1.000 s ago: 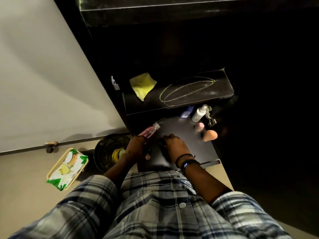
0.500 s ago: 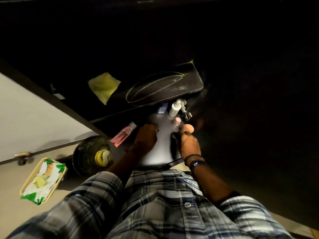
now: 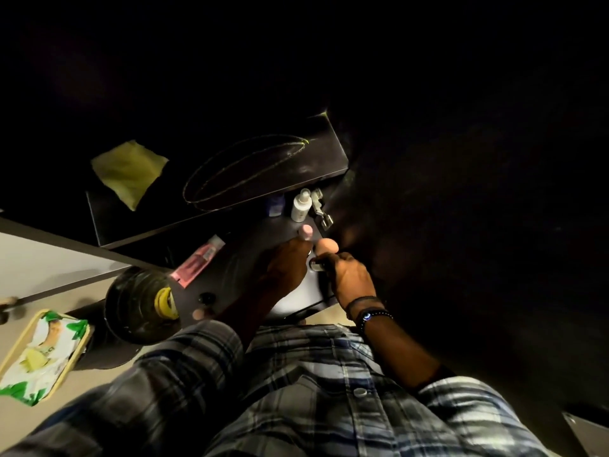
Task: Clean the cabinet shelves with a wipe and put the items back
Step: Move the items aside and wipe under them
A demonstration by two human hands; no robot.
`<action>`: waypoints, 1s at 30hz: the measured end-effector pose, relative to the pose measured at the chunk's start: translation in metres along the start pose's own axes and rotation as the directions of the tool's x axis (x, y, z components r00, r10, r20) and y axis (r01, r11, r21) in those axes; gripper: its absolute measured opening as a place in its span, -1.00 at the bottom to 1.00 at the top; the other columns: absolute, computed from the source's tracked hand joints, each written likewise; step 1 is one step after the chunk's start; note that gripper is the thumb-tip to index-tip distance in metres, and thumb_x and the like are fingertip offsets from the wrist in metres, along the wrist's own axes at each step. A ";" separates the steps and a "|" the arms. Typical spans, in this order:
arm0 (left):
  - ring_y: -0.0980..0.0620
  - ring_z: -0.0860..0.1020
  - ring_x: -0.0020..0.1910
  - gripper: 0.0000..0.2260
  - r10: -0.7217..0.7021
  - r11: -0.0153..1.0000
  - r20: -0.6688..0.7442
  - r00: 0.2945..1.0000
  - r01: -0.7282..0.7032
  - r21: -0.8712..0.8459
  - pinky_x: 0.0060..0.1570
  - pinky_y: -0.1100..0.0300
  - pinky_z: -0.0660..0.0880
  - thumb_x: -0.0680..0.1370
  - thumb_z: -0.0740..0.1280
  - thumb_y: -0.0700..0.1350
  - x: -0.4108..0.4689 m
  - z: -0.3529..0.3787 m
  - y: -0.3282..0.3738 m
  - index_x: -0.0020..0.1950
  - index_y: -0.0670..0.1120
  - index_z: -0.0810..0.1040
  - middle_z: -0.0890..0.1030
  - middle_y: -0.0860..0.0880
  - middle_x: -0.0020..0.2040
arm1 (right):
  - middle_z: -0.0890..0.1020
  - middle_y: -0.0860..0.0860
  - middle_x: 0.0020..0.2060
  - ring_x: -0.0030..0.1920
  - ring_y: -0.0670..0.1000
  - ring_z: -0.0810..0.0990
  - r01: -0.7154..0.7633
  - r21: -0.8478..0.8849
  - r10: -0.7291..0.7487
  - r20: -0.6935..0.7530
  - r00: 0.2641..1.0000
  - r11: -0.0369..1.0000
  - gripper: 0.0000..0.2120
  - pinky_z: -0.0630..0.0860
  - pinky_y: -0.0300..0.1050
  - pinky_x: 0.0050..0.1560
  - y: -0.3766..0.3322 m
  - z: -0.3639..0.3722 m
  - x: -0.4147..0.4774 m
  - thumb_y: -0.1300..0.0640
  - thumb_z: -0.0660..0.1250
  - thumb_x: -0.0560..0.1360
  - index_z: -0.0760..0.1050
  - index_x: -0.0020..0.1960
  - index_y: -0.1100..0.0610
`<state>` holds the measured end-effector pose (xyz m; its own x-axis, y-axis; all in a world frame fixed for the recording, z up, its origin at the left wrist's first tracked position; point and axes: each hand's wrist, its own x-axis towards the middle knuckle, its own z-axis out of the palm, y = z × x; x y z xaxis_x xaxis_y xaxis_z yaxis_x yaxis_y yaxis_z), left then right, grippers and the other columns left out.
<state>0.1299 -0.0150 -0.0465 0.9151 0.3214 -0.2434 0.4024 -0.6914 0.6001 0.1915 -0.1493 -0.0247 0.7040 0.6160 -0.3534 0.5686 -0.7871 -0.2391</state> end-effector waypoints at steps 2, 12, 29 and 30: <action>-0.21 0.57 0.08 -0.68 -0.001 1.000 -0.019 1.000 0.001 0.010 0.13 0.04 0.47 0.52 0.11 -0.19 0.001 0.007 -0.005 0.16 -0.19 0.55 0.61 -0.19 0.05 | 0.54 0.13 0.11 0.03 0.19 0.59 0.018 0.019 -0.017 -0.008 1.000 1.000 -0.50 0.55 0.00 0.01 0.001 0.001 -0.001 0.29 0.21 0.48 0.37 0.37 -0.05; -0.11 0.50 0.22 -0.65 -0.006 0.999 -0.069 0.998 0.009 0.043 0.21 0.16 0.32 0.54 0.20 -0.27 -0.012 0.004 -0.012 0.31 -0.12 0.47 0.55 -0.12 0.23 | 0.58 0.18 0.11 -0.03 0.25 0.61 0.063 0.091 -0.047 -0.175 0.983 0.994 -0.50 0.58 0.04 -0.07 -0.002 0.001 -0.007 0.35 0.25 0.46 0.40 0.36 0.07; -0.20 0.56 0.12 -0.66 -0.126 0.992 -0.080 0.989 0.124 -0.033 0.10 -0.01 0.52 0.38 0.38 -0.19 -0.116 -0.066 -0.103 0.15 -0.21 0.57 0.60 -0.25 0.11 | 0.52 0.11 0.23 0.14 0.17 0.55 0.418 0.154 -0.436 0.112 0.893 0.895 -0.54 0.50 -0.03 0.11 -0.130 0.042 -0.022 0.15 0.28 0.47 0.41 0.36 0.04; -0.18 0.51 0.23 -0.56 -0.120 0.992 -0.114 0.986 0.115 -0.053 0.23 0.00 0.45 0.38 0.40 -0.20 -0.124 -0.071 -0.107 0.25 -0.22 0.51 0.54 -0.25 0.22 | 0.49 0.11 0.28 0.19 0.16 0.53 0.427 0.164 -0.450 0.145 0.881 0.889 -0.51 0.46 -0.05 0.17 -0.139 0.046 -0.023 0.18 0.30 0.47 0.38 0.39 0.04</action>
<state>-0.0288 0.0650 -0.0270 0.8513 0.4737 -0.2255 0.5029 -0.6143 0.6080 0.0768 -0.0557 -0.0251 0.3030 0.8921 -0.3350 0.7362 -0.4424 -0.5121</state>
